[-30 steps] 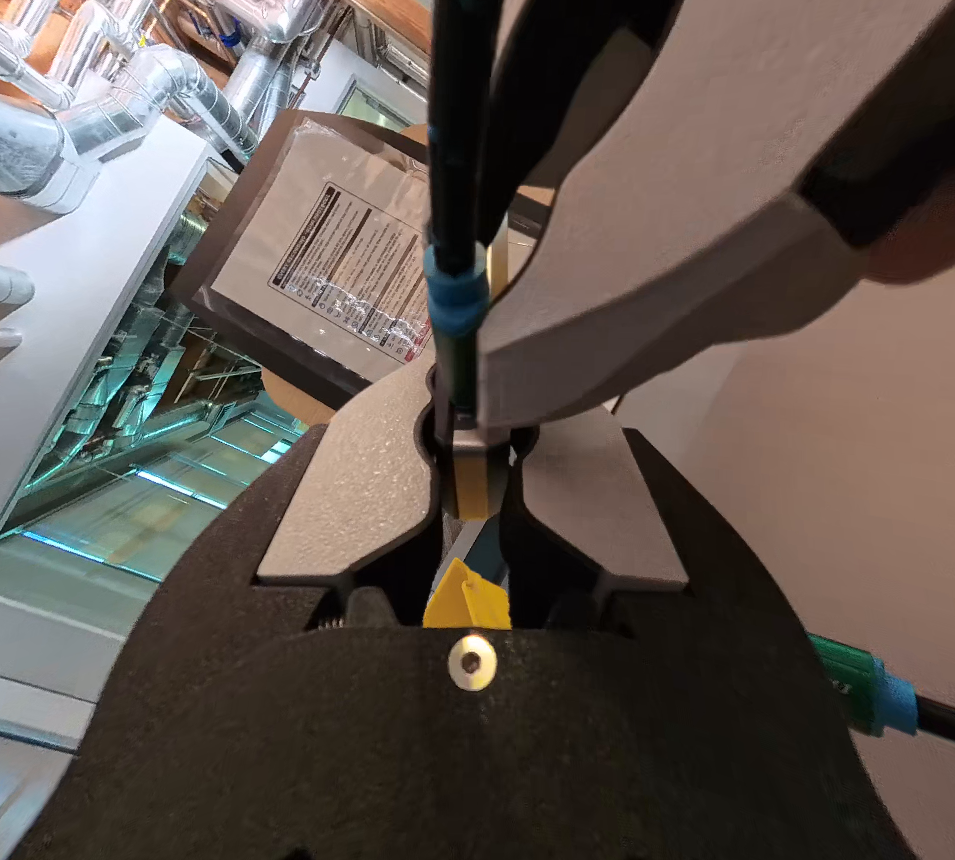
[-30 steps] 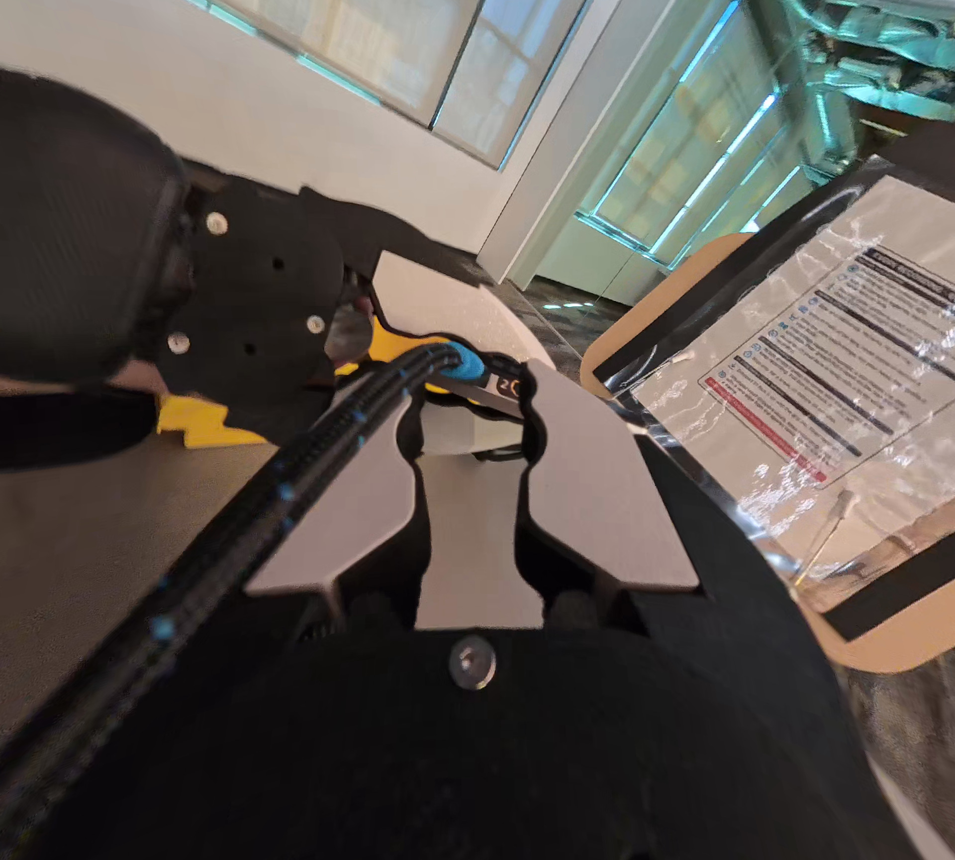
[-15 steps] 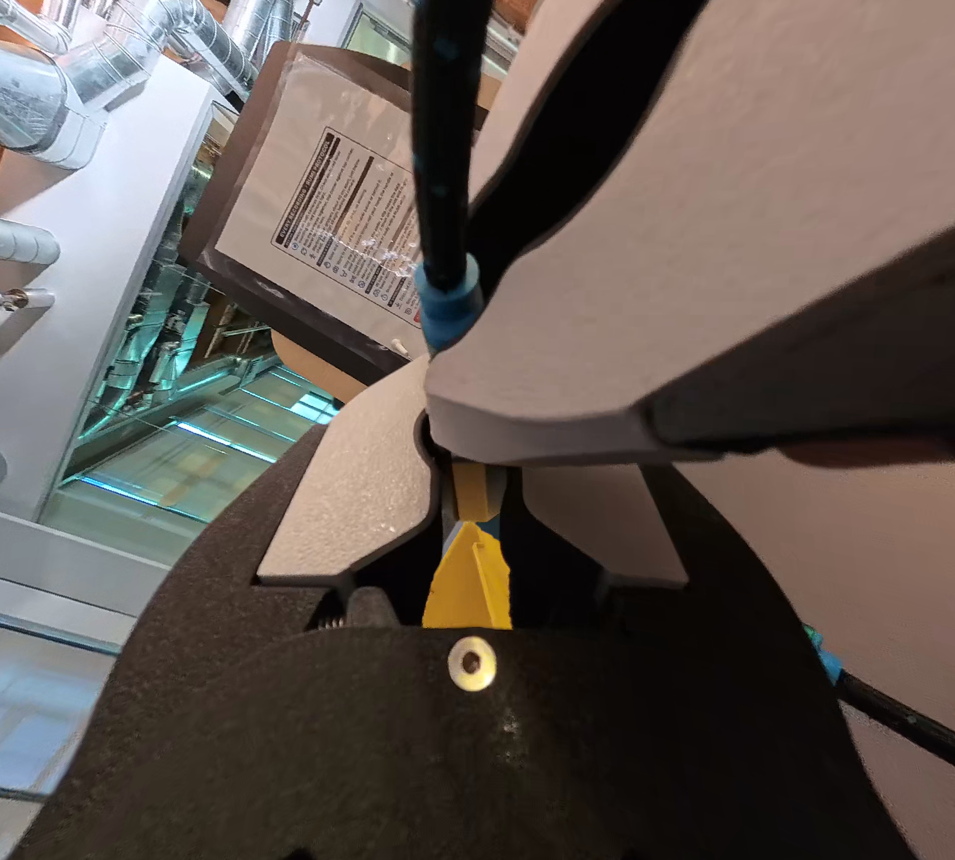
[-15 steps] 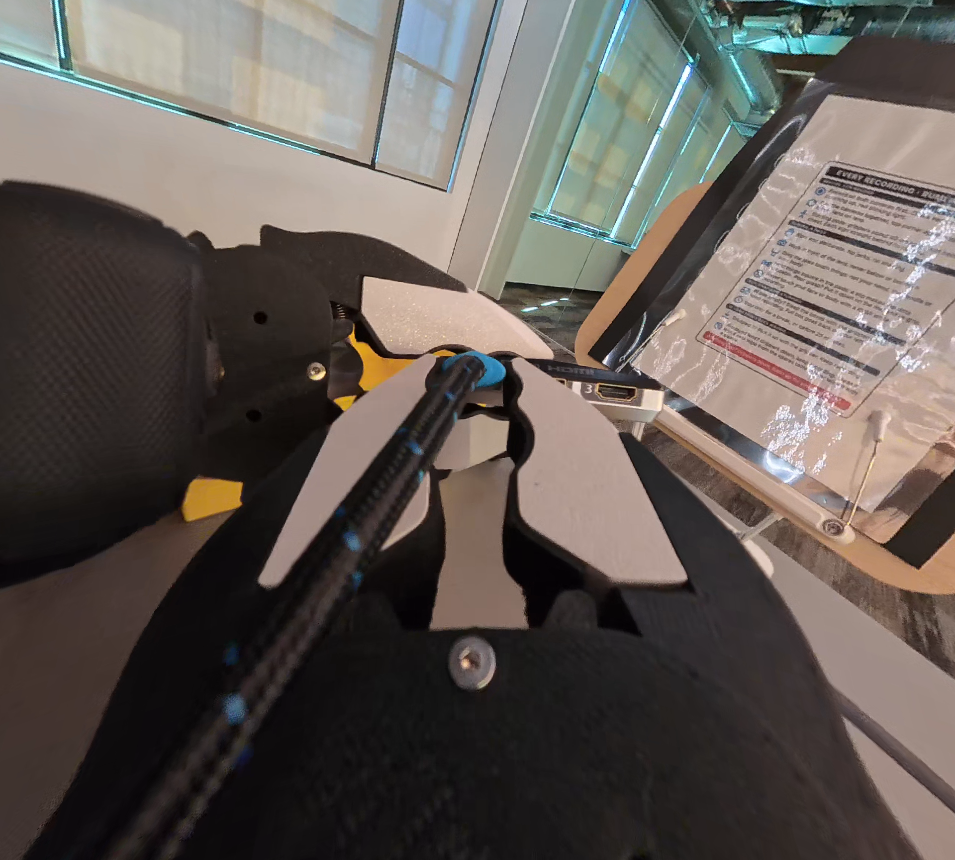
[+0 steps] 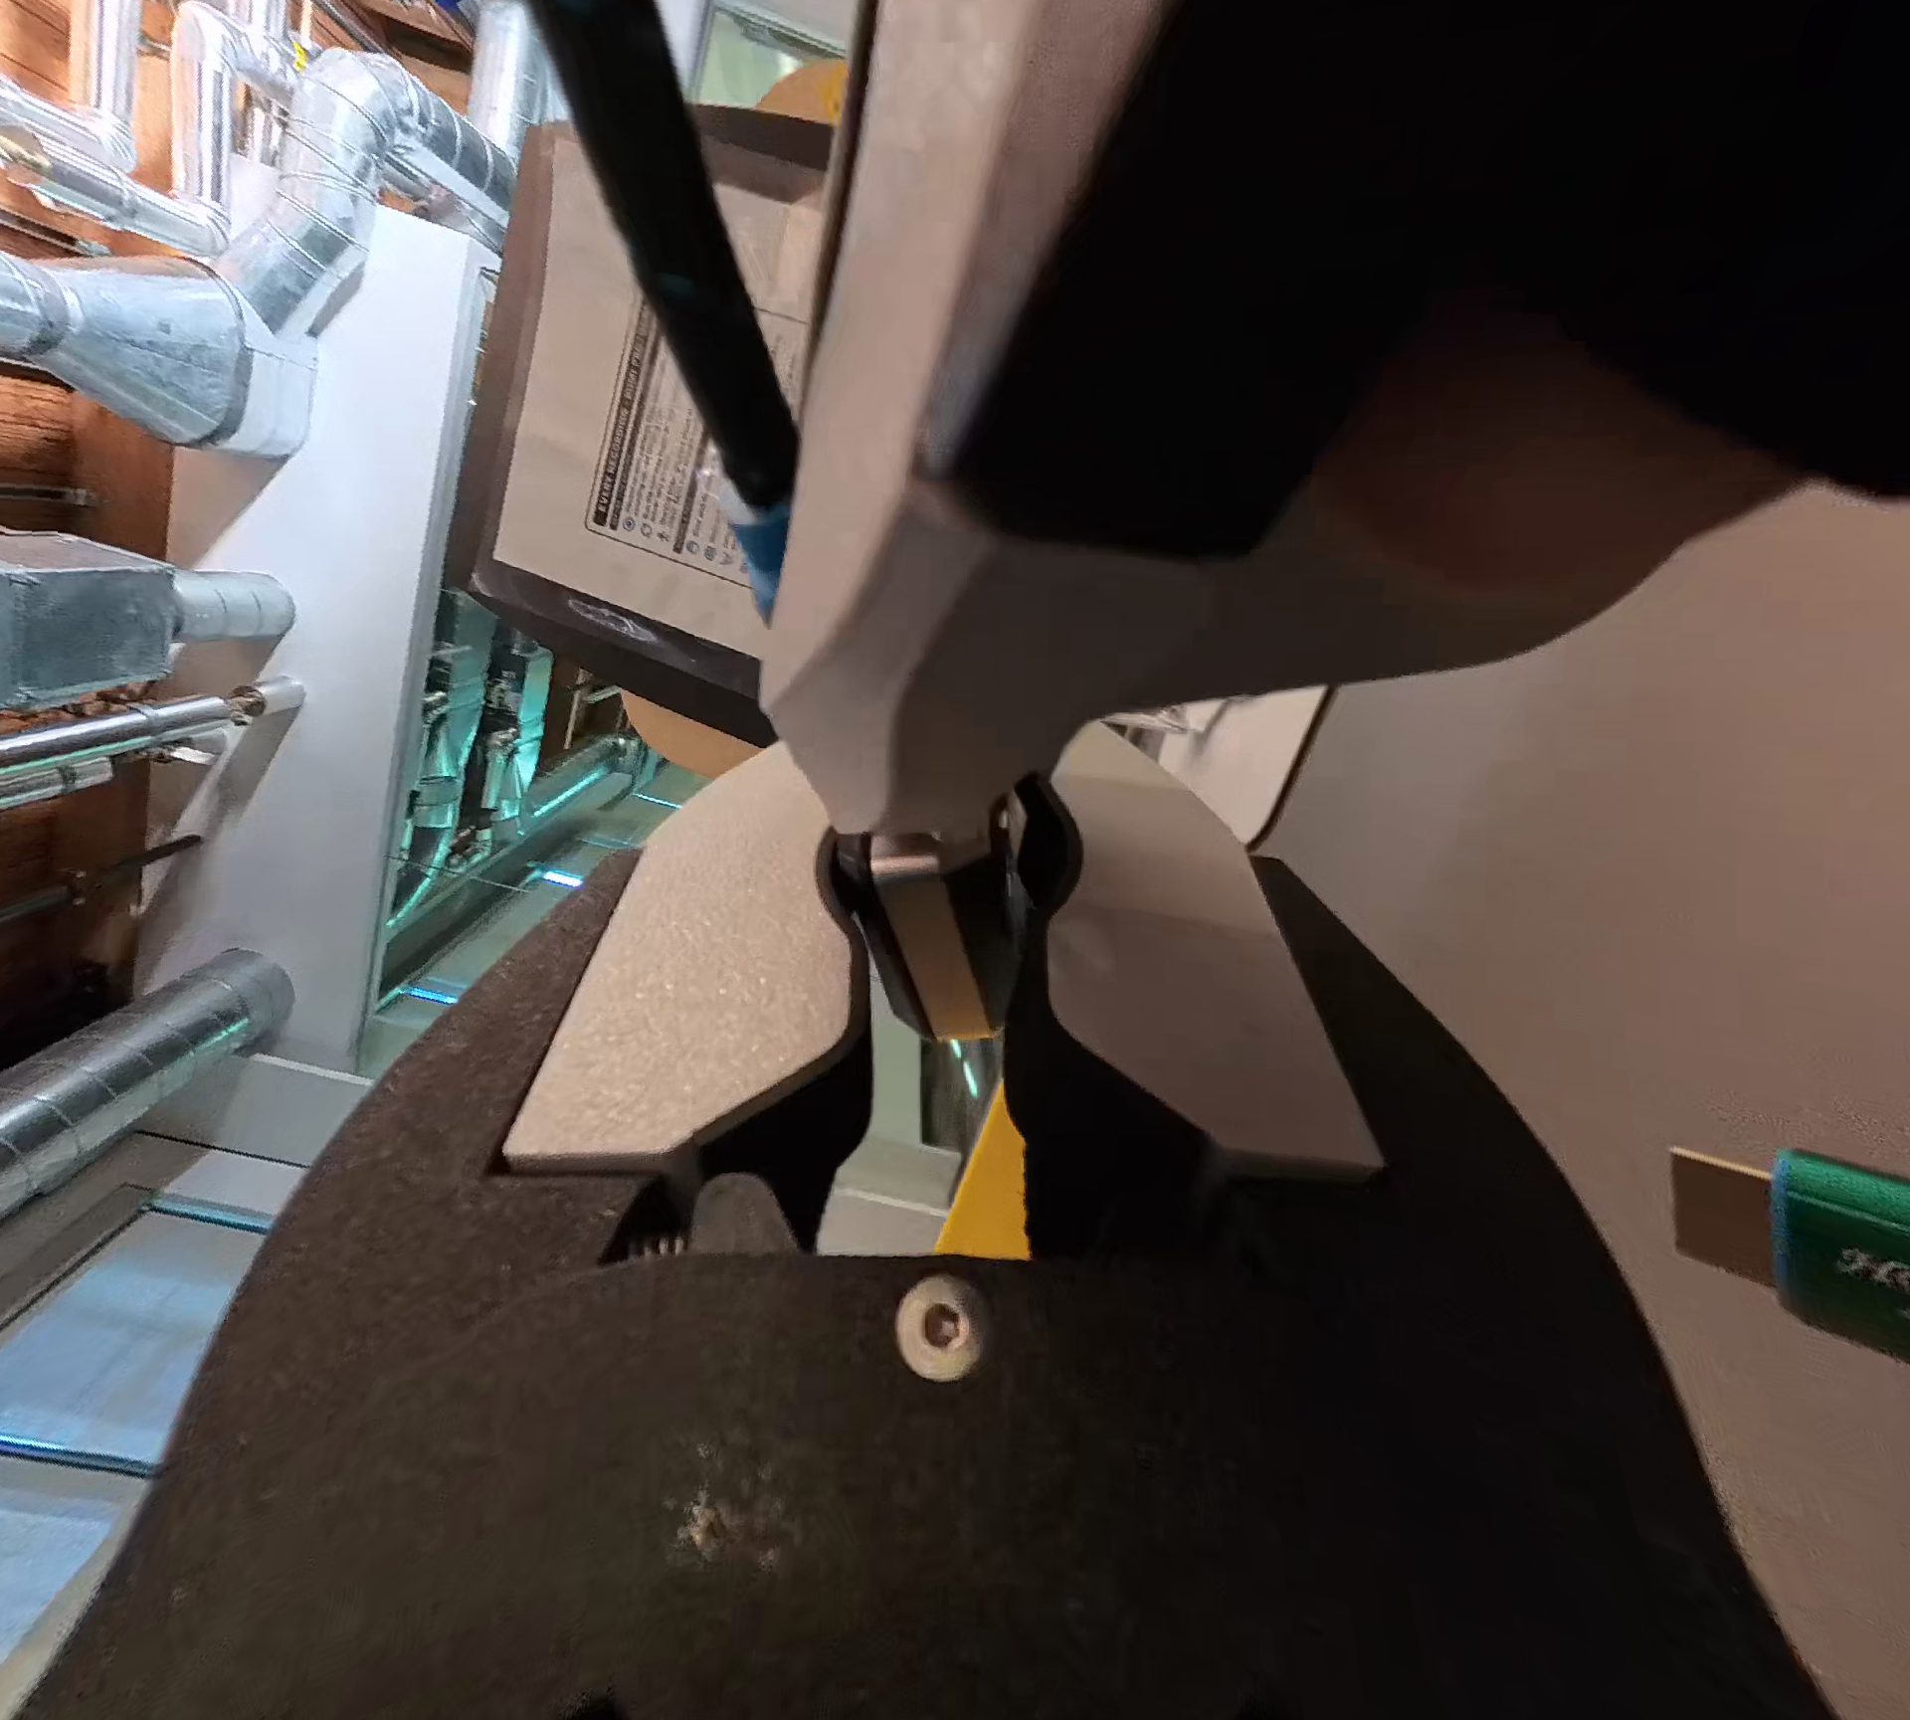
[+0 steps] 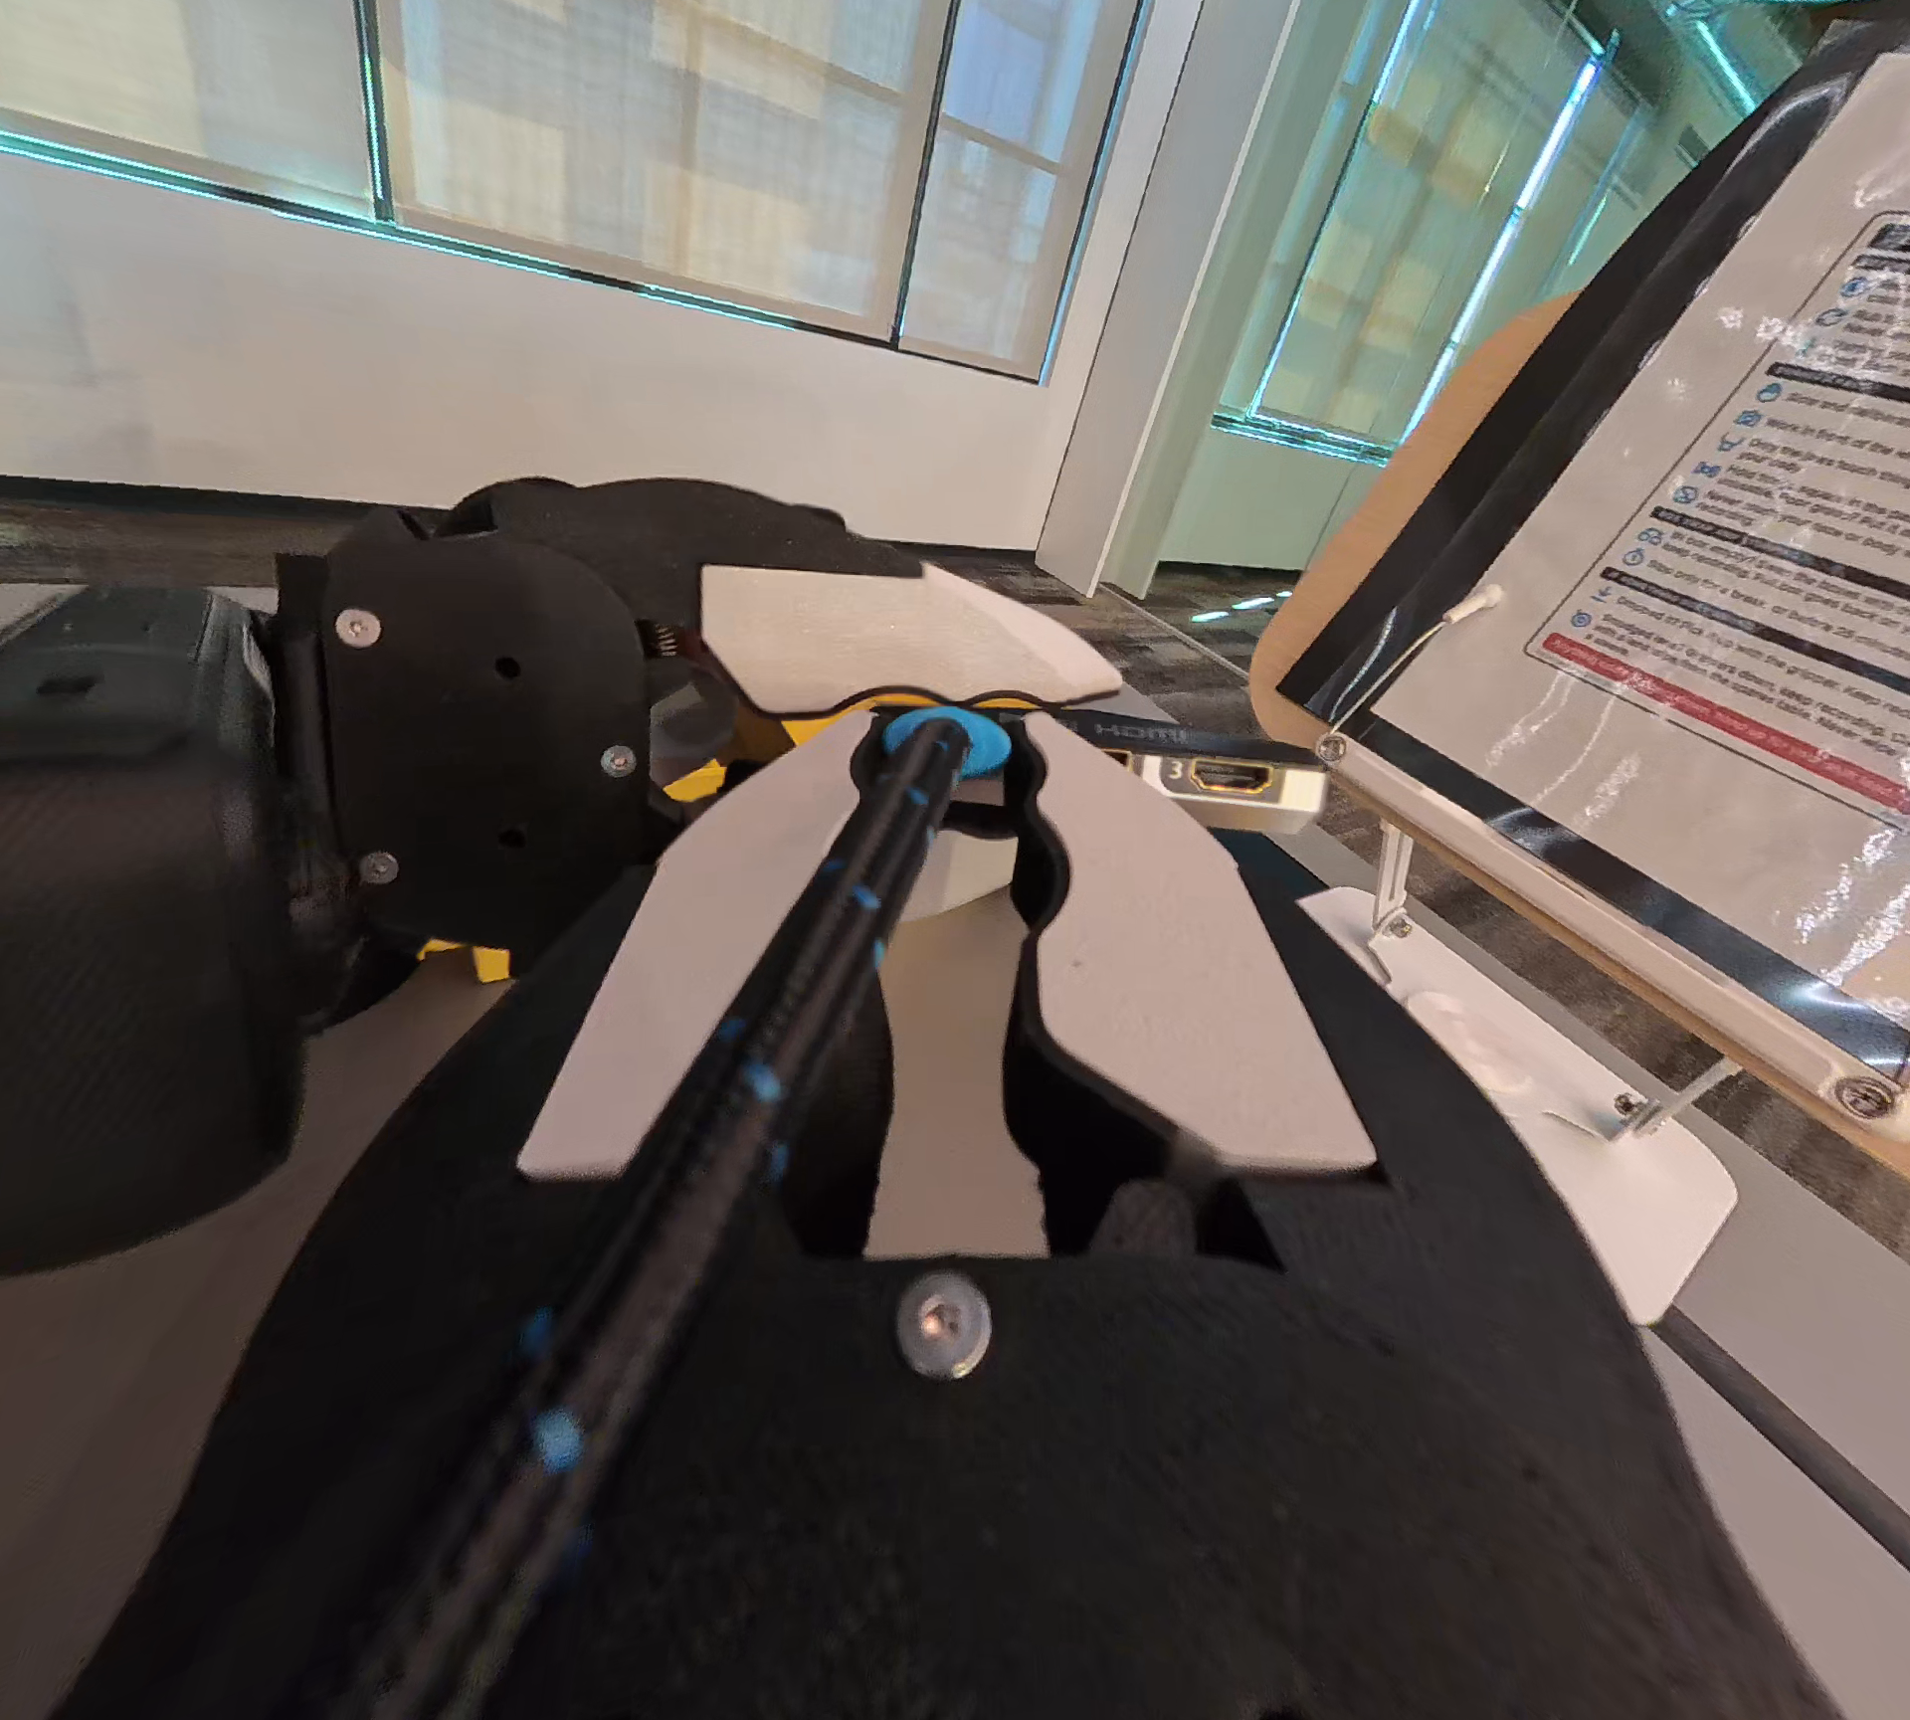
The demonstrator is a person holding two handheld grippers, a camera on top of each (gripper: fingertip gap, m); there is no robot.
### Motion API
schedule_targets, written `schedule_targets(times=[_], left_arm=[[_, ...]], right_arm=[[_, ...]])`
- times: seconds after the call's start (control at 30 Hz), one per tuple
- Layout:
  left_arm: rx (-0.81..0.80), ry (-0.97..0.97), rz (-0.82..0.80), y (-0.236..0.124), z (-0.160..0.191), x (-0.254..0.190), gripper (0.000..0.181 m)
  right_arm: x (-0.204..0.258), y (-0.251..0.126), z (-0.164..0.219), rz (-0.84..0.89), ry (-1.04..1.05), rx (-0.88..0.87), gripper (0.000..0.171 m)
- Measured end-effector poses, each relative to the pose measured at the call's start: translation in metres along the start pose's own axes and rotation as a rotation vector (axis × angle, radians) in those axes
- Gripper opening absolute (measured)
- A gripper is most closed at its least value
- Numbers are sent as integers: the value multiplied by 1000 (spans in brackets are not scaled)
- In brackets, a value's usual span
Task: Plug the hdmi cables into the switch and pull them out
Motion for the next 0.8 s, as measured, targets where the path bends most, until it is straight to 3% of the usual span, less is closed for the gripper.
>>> schedule_targets(times=[0.13,0.37,0.8], left_arm=[[-100,94,-153,-1,-8,7,43],[-106,92,3,0,-3,-17,30],[-25,98,45,0,-1,-17,28]], right_arm=[[7,1,-2,-87,36,-19,22],[4,2,21,-188,108,107,21],[0,-4,25,-231,113,227,24]])
Point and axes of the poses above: each gripper's, where its closed fingertips meet, y out along the fingers, z out of its underside, x = y × z across the jaws, the point moved 1 cm from there along -y, back along the fingers, and after that the axes turned 7 degrees about -z, right-handed, at the moved point
